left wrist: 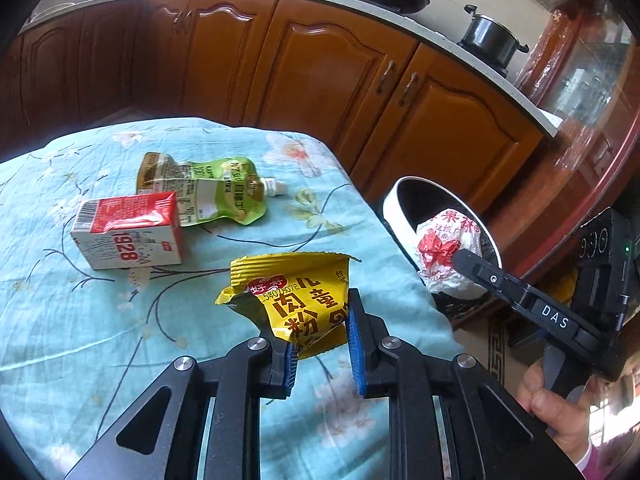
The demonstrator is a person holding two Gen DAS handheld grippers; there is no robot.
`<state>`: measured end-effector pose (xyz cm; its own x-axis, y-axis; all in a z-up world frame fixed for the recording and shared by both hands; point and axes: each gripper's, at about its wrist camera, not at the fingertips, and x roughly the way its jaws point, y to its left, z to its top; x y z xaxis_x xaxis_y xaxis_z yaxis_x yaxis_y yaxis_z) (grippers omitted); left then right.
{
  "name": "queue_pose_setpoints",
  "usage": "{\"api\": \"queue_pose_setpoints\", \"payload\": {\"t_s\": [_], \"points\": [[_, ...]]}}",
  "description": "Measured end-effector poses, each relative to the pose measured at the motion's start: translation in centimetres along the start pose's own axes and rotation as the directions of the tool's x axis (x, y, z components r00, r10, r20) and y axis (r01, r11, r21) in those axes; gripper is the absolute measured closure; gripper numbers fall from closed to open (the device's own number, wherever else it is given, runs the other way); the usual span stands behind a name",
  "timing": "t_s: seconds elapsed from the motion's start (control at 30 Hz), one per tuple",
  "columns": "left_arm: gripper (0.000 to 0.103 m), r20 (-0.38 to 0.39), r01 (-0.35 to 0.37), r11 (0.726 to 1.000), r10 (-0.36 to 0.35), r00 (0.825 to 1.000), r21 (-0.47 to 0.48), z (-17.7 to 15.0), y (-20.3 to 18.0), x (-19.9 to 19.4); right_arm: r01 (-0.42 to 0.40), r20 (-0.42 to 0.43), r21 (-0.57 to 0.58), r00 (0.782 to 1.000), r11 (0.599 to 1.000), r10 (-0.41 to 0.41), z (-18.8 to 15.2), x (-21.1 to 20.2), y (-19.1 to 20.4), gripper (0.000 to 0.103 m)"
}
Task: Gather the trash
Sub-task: 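Carry both items over the trash bin and open both tools to drop them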
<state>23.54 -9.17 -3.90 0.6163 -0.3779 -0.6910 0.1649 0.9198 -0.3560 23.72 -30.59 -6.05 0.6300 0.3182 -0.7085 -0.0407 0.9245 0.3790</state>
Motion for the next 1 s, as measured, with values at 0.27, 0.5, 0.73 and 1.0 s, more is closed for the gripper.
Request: {"api": "queue_pose_setpoints", "payload": {"t_s": [0.27,0.5,0.73,1.0], "points": [[0.083,-0.015,0.05,0.996,-0.049,0.999,0.073,0.8,-4.0,1.4,0.056,0.051,0.057,0.997,0.997,-0.059,0.1,-3.6,-3.9,0.073],[0.083,-0.037,0.09,0.988,-0.086,0.996,0.127,2.0,-7.0,3.4,0.09,0.08,0.1,0.992,0.991,-0.098,0.5,-5.2,-6.6,0.073],[0.083,-0.065,0.106,0.98,-0.096,0.993,0.17,3.2,-9.6,6.2,0.103,0.094,0.126,0.989,0.987,-0.116,1.2,-5.7,-8.6,0.073],[0.083,-0.098,0.12,0.977,-0.104,0.99,0.179,5.1,-11.4,9.5,0.112,0.092,0.138,0.988,0.984,-0.126,2.4,-5.0,-9.9,0.073]]}}
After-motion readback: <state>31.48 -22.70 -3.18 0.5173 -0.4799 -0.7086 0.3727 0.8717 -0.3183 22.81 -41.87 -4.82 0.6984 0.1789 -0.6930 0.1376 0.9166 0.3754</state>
